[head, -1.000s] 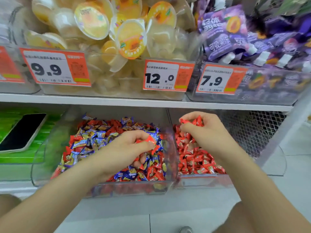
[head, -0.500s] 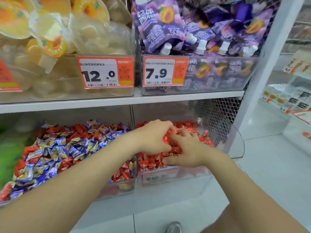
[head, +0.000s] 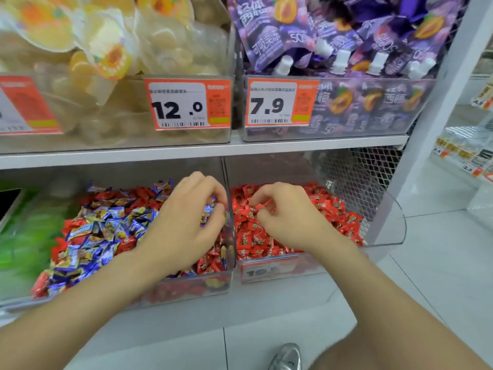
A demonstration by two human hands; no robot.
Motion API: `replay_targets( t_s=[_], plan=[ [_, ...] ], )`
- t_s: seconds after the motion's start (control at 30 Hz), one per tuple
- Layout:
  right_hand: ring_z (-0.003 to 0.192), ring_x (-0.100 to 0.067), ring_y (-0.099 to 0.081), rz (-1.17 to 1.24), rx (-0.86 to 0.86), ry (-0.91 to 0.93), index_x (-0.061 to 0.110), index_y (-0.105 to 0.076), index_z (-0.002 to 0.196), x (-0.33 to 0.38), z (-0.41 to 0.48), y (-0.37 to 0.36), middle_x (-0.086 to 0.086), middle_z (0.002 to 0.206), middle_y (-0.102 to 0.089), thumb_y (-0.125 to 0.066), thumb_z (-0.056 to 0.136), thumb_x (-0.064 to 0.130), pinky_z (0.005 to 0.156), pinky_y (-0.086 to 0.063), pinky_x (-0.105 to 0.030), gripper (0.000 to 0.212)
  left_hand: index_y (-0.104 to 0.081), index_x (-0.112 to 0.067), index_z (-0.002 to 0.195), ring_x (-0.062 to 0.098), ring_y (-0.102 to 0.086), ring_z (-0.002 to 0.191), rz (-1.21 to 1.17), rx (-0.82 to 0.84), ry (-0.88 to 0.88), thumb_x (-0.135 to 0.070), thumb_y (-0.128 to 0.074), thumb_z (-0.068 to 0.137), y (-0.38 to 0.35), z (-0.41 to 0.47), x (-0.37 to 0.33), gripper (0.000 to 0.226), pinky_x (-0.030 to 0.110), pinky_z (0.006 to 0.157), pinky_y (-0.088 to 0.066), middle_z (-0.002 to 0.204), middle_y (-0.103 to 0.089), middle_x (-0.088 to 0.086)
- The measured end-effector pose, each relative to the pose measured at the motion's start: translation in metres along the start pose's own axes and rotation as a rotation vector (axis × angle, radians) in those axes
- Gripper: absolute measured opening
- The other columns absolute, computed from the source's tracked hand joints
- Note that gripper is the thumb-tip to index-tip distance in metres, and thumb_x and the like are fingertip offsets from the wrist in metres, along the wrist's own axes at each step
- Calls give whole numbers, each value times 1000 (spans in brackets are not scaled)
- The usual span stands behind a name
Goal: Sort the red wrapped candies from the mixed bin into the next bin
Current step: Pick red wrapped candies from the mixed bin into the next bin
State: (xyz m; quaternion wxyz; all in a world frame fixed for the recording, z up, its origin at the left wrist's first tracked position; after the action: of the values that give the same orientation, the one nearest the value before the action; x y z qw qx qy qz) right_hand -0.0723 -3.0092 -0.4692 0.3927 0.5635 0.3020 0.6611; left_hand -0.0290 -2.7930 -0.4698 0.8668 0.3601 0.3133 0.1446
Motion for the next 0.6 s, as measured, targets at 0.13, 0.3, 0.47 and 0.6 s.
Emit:
replay_targets(
  t_s=[0.13,0.3,0.47,0.6],
  plan=[
    [73,1,-61,60,48,245,27,-77,96,57,-4,-14,12,87,-71,-56,86,2,70,-44,-11,34,-57,-35,97,9,-59,81,-6,263,160,-19,-65,96,15,-22,41,18,29,70,-45,92,-56,-9],
    [80,-3,-64,-31,61,295,28,-79,93,75,14,-31,13,89,-71,-52,81,3,78,-58,-37,39,-74,-35,114,2,-63,103,-81,632,115,-38,-82,89,11,-37,71,26,28,90,-51,111,-68,-21],
    [70,-6,-62,-2,-143,164,27,-78,83,76,32,-31,13,79,-71,-54,80,10,74,-57,-34,30,-67,-35,128,4,-54,125,-16,645,-134,-56,-83,79,-18,-17,75,56,34,109,-43,132,-63,-19],
    [61,-6,-63,-2,-116,115,23,-79,80,74,36,-29,18,59,-63,-57,84,7,68,-56,-28,28,-60,-44,130,14,-35,134,272,749,-200,-74,-61,86,-33,-20,85,53,46,108,-38,138,-50,-18]
  ],
)
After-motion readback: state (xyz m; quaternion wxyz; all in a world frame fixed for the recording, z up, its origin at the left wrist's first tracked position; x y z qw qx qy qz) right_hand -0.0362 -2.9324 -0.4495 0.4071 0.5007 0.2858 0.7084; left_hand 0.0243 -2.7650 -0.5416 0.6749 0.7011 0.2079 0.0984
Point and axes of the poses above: each hand's wrist, its own z-axis towards the middle knuckle, its own y-axis out of the back of the hand, x = y × z, the point moved 1 cm from there along z, towards the middle knuckle
